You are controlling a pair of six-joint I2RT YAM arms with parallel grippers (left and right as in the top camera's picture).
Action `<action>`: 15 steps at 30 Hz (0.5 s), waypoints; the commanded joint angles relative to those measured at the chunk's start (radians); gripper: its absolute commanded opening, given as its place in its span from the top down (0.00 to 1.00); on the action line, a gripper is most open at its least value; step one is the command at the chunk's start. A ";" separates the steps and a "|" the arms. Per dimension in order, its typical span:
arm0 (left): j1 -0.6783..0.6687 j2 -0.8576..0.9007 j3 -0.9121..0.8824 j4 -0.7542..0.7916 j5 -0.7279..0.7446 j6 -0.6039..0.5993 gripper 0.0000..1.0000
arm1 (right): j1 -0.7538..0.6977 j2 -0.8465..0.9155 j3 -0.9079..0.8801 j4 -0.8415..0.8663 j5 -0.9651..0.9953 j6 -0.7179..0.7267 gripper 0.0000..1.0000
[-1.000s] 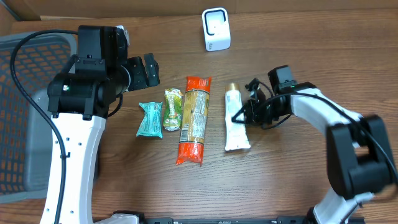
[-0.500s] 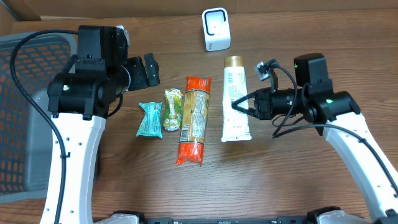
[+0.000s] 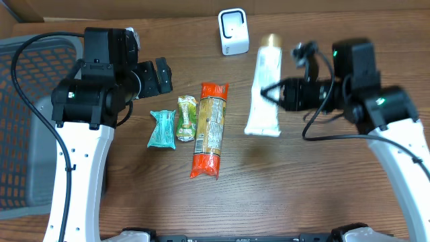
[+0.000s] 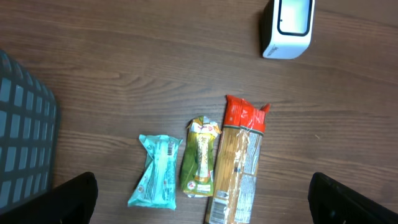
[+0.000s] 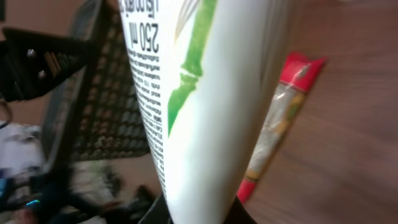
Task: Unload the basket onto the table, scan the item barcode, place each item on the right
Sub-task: 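Lift the tube and hold it up to the white scanner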
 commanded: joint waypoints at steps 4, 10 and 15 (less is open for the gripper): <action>-0.002 0.003 0.010 -0.003 0.007 0.011 0.00 | 0.129 0.227 0.409 -0.153 0.591 -0.144 0.97; -0.002 0.003 0.010 -0.003 0.007 0.011 0.00 | 0.213 0.428 0.463 0.005 1.062 -0.266 0.96; -0.002 0.003 0.010 -0.003 0.007 0.011 0.00 | 0.225 0.565 0.463 0.193 1.233 -0.534 0.96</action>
